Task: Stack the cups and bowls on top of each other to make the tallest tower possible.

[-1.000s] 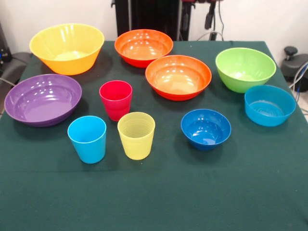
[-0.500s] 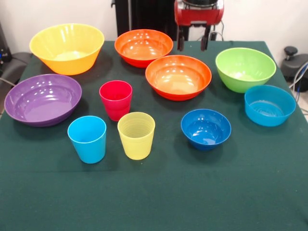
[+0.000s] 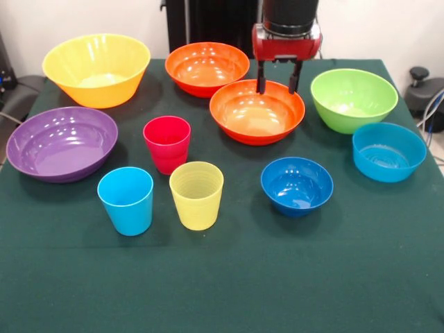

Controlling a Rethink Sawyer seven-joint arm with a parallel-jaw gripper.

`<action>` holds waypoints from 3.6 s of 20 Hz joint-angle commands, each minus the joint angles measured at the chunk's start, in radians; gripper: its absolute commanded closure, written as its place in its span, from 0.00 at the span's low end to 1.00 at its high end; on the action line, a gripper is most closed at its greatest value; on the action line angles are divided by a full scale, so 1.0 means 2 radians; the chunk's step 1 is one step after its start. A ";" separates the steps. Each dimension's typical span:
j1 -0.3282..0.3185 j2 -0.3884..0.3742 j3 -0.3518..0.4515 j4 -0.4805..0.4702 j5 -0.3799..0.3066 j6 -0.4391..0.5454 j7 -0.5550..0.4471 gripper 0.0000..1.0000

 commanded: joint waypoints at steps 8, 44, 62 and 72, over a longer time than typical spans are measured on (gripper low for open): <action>0.031 0.025 0.025 -0.014 0.019 -0.040 0.115 0.00; 0.078 0.086 0.022 -0.030 0.051 -0.112 0.230 0.00; 0.016 0.067 0.035 0.005 0.018 -0.131 0.239 0.00; -0.060 -0.019 0.037 0.026 -0.006 -0.040 0.189 0.00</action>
